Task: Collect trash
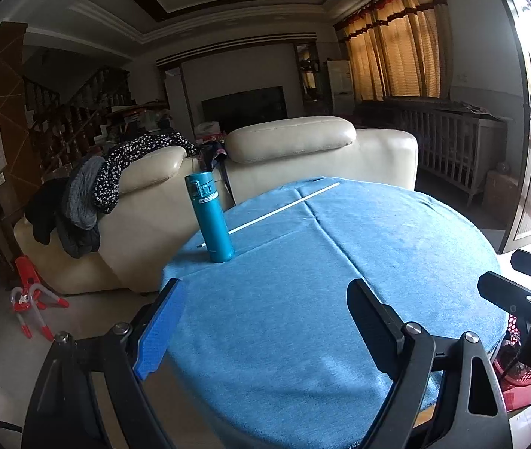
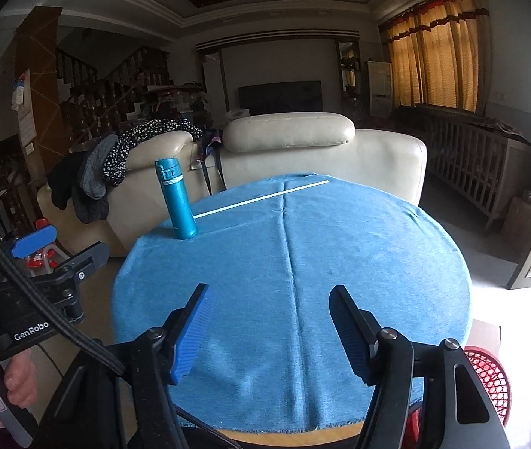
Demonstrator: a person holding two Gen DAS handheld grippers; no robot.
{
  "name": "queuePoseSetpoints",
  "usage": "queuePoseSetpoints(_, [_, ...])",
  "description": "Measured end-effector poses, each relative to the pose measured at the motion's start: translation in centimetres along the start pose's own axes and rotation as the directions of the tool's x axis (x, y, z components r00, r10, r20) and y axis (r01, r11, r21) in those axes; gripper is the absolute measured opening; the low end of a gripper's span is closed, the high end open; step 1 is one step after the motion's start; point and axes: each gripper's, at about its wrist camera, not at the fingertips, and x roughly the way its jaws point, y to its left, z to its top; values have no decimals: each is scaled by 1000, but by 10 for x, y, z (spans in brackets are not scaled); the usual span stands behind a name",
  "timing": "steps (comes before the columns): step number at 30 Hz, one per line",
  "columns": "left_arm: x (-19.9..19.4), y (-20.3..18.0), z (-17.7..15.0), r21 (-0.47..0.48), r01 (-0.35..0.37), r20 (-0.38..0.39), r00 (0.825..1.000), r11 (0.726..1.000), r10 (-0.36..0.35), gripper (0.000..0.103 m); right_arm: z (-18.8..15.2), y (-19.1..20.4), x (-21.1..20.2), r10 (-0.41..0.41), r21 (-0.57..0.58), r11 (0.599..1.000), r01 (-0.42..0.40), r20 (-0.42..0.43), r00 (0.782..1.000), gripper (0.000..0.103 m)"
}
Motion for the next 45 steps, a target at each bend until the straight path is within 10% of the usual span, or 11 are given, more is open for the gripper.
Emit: queuePoseSetpoints(45, [-7,15,-9,-42,0,-8,1000,999,0,88,-2,19,-2,22,-23,1000,-21,9,1000,68])
